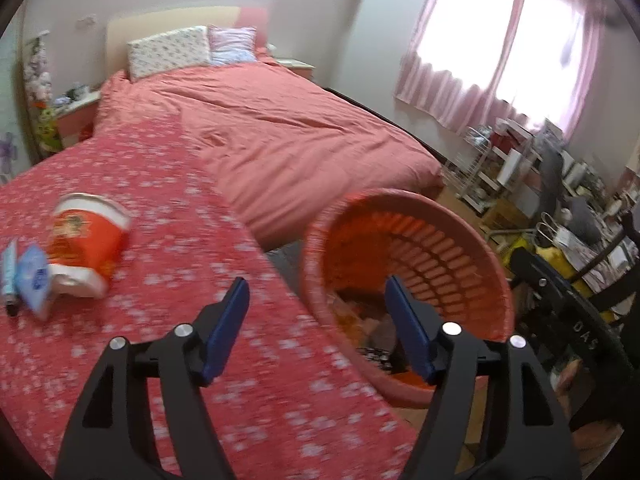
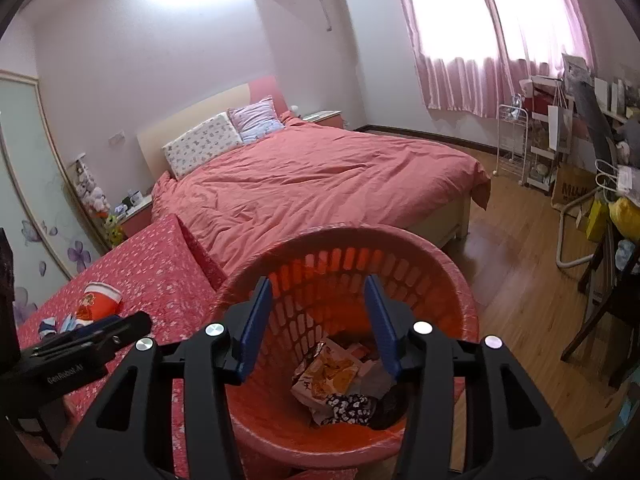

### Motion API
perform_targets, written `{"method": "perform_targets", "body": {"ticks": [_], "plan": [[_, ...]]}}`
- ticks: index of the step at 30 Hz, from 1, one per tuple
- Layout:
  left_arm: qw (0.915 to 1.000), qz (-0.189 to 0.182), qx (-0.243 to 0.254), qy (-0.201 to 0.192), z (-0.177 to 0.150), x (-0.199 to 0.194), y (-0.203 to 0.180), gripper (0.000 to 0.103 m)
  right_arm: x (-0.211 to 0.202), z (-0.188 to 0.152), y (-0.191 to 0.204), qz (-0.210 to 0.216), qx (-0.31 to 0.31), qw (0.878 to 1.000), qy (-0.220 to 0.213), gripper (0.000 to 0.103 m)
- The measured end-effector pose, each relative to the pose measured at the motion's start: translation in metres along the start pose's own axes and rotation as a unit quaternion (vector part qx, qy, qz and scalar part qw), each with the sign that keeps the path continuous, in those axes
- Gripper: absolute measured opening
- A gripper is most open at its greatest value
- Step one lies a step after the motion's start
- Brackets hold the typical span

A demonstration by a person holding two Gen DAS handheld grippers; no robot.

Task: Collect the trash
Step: 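Move both tools back to the bed toward the red paper cup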

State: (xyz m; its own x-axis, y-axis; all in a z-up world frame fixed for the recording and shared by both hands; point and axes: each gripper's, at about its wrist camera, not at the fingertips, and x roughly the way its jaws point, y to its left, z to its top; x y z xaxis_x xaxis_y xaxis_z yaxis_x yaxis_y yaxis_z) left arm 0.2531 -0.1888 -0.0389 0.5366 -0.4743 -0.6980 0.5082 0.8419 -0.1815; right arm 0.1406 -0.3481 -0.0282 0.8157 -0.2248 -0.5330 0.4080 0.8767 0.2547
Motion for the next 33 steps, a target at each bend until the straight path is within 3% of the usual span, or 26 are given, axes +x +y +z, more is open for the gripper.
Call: {"method": "perform_targets", "body": {"ticks": [8,14,20,27,33], "plan": [[0.9972,0.062,-0.037,-0.022,-0.009,-0.035,0.056,0.078,-0.006,-0.001,0.040,0.020,-0.041,0.999,-0.007,0.068],[0.9902,0.115,-0.068,-0.039,-0.021,-0.068,0.110,0.079,-0.007,-0.008,0.084,0.050,-0.080,0.996,0.001,0.074],[0.9780,0.177,-0.100,-0.048,-0.042,-0.100,0.169,0.080,0.003,-0.017,0.138,0.091,-0.118,0.988,0.029,0.076],[0.9588,0.245,-0.130,-0.061,-0.065,-0.132,0.229,0.089,0.024,-0.032,0.196,0.103,-0.155,0.981,0.057,0.080],[0.9466,0.273,-0.161,-0.058,-0.082,-0.147,0.271,0.089,0.053,-0.044,0.231,0.115,-0.137,0.979,0.102,0.081]]}}
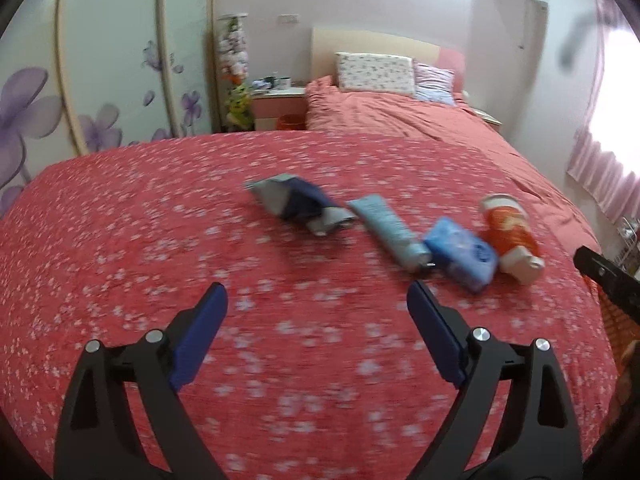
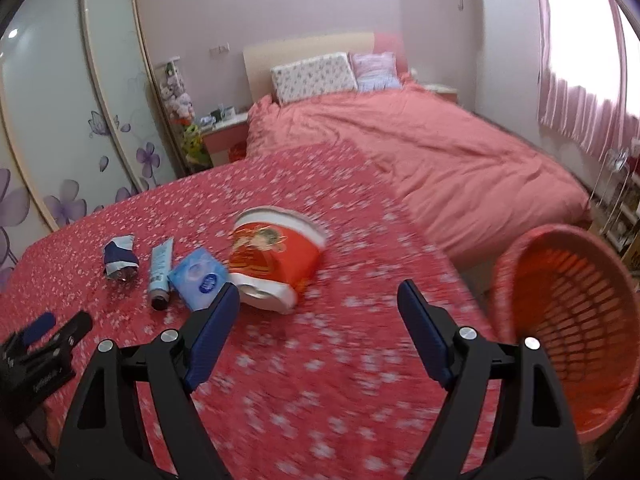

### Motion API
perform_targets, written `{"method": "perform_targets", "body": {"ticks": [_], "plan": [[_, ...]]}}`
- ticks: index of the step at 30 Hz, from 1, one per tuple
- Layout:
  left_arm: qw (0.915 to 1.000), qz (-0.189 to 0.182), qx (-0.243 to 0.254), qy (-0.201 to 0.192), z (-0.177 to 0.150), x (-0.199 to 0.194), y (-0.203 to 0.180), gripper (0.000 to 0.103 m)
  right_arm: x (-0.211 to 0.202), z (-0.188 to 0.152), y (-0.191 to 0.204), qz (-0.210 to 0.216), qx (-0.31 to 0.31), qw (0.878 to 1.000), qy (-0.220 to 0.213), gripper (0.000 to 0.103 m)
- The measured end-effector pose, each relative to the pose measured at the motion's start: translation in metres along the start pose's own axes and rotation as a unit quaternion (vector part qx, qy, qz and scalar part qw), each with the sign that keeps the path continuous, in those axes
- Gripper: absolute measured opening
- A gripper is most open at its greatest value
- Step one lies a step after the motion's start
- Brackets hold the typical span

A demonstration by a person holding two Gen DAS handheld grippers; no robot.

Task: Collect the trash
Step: 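Move both tools back to the bed toward the red paper cup, then close the right gripper around the red paper cup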

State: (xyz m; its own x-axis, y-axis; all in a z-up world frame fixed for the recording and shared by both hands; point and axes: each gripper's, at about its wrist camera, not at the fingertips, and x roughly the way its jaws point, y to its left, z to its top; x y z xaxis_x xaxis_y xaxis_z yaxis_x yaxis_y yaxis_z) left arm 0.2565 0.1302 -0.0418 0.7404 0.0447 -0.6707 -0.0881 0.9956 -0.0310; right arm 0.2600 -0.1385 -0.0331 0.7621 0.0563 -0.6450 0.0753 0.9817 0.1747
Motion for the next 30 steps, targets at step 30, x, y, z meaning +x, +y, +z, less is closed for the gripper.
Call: {"method": "perform_targets", "body": {"ticks": [30], "plan": [[0.9992,-0.014,-0.032,0.020,-0.005,0.015,0.030,0.089,0.074,0.011,0.030,-0.018,0.008,0.997,0.072,0.074]]}}
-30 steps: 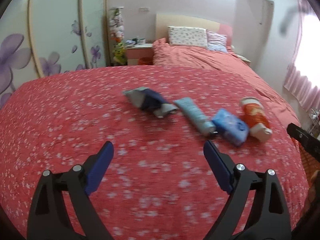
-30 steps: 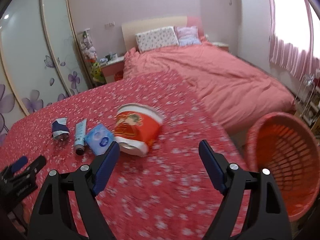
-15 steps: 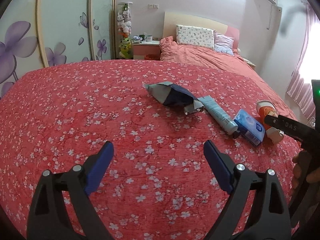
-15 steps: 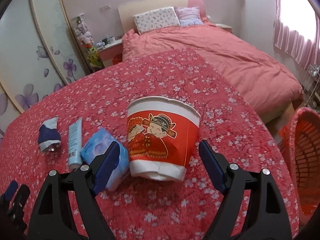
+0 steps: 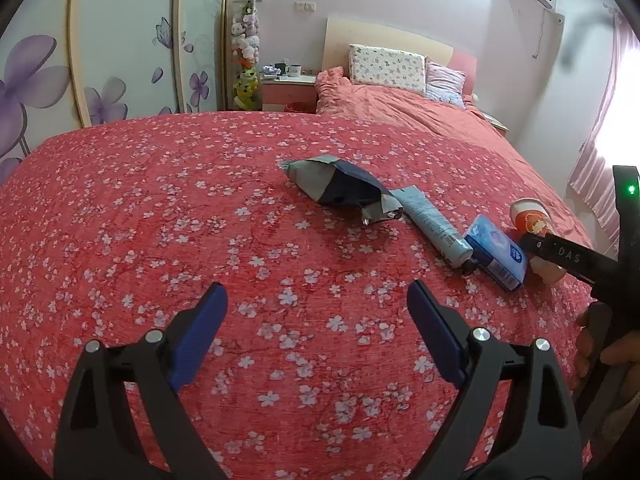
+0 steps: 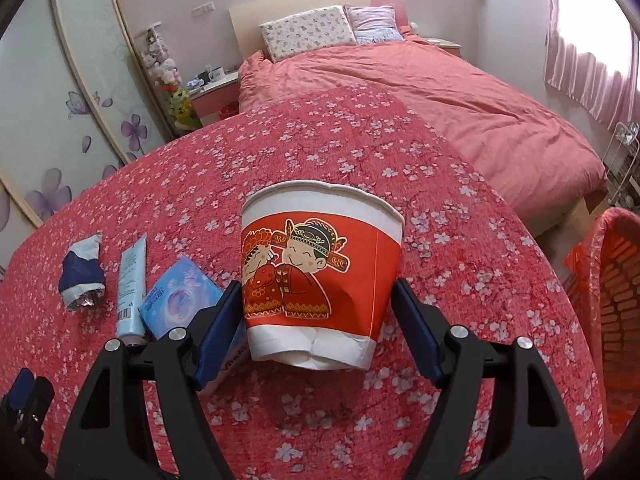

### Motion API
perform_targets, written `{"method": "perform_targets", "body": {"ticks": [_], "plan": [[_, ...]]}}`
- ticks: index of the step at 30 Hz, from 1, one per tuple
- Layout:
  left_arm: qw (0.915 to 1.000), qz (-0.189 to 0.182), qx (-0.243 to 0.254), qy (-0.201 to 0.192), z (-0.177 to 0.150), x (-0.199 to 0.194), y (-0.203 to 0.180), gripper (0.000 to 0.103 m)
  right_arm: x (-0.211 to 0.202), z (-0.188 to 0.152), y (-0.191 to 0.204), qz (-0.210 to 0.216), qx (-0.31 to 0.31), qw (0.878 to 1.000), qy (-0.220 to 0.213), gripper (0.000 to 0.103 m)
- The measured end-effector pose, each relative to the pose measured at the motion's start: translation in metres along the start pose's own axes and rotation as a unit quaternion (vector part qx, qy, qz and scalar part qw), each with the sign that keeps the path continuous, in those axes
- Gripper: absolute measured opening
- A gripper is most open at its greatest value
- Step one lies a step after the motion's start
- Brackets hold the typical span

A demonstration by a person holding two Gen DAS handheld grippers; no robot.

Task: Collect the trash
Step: 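Close the right gripper around the red paper cup, then grasp the navy-and-grey packet with the left gripper while the right gripper holds the cup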

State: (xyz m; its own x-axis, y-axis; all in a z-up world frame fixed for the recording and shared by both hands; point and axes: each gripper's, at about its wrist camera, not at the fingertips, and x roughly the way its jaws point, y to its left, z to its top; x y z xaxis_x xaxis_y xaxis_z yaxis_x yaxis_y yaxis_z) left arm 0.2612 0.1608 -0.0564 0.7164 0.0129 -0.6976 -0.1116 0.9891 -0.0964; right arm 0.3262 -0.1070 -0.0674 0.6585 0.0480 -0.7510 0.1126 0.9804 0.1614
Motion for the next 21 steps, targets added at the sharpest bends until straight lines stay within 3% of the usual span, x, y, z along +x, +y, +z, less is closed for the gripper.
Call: {"method": "perform_targets", "body": {"ticks": [11,21], "plan": [[0.9997,-0.022,-0.009,0.005,0.009,0.007,-0.012,0.089,-0.013,-0.005,-0.015,-0.020,-0.010,1.000,-0.015,0.072],[0.9981,-0.031,-0.049,0.020,0.059,0.044,-0.026,0.089,-0.028,-0.012,-0.024,-0.018,-0.023,0.999,-0.036,0.073]]}}
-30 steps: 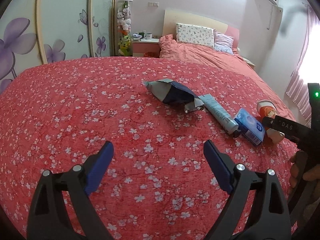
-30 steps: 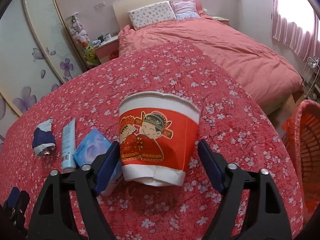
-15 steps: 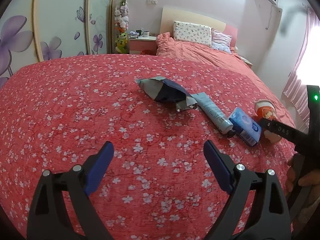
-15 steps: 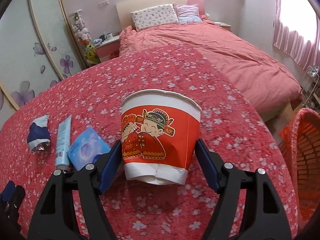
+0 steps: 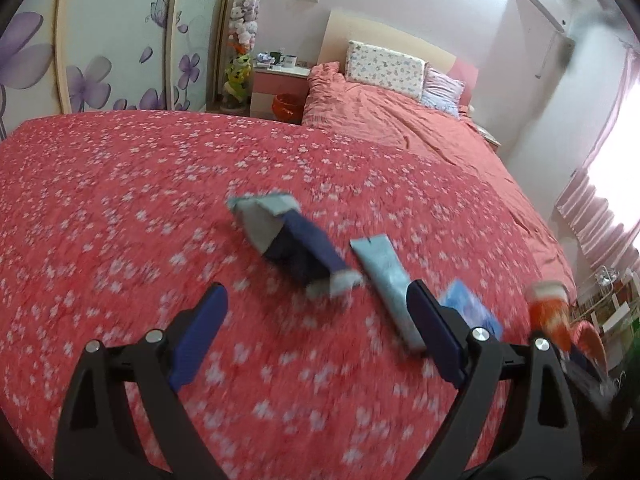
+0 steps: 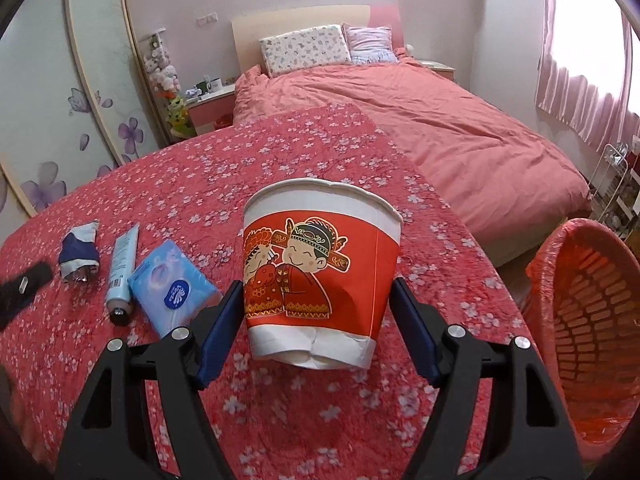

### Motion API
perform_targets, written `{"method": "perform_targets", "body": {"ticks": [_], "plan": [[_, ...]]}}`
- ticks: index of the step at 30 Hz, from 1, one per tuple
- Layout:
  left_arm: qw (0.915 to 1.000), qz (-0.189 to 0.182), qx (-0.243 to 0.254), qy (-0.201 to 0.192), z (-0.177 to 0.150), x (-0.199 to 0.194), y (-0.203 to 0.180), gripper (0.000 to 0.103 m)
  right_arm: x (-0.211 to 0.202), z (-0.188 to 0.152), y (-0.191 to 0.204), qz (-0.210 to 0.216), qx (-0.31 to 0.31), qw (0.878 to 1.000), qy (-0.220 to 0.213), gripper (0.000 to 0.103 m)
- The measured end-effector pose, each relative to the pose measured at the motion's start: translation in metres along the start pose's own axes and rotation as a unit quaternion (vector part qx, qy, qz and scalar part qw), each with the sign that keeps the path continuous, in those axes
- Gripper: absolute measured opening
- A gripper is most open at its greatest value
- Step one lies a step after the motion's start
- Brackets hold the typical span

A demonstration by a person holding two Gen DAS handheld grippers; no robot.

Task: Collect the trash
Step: 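Grasp the navy-and-grey packet with the left gripper while the right gripper holds the cup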

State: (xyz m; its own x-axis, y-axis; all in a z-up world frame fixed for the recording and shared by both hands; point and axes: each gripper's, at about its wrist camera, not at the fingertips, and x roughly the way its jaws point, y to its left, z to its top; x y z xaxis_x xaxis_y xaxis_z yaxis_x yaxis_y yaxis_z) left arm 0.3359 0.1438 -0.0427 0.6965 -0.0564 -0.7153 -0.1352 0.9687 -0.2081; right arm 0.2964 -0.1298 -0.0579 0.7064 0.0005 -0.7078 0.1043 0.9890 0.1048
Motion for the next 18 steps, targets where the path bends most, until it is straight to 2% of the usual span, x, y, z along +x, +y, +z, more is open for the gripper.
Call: {"method": "perform_targets", "body": {"ticks": [3,8,12,18], "plan": [[0.9997,0.020,-0.004,0.015,0.012,0.019,-0.003,0.088,0.000,-0.002,0.000,0.000,-0.003,1.000,-0.001,0.073],[0.9978,0.043,-0.010,0.049,0.021,0.047,-0.002,0.074,0.001,-0.003,-0.005,0.002,0.001,1.000,0.001,0.073],[0.9968,0.047,-0.004,0.065,0.016,0.055,0.006,0.059,0.001,-0.006,-0.007,0.005,0.001,1.000,0.001,0.073],[0.9973,0.042,0.011,0.060,0.012,0.045,0.023,0.057,-0.002,-0.010,-0.012,0.009,-0.001,1.000,0.000,0.073]]}}
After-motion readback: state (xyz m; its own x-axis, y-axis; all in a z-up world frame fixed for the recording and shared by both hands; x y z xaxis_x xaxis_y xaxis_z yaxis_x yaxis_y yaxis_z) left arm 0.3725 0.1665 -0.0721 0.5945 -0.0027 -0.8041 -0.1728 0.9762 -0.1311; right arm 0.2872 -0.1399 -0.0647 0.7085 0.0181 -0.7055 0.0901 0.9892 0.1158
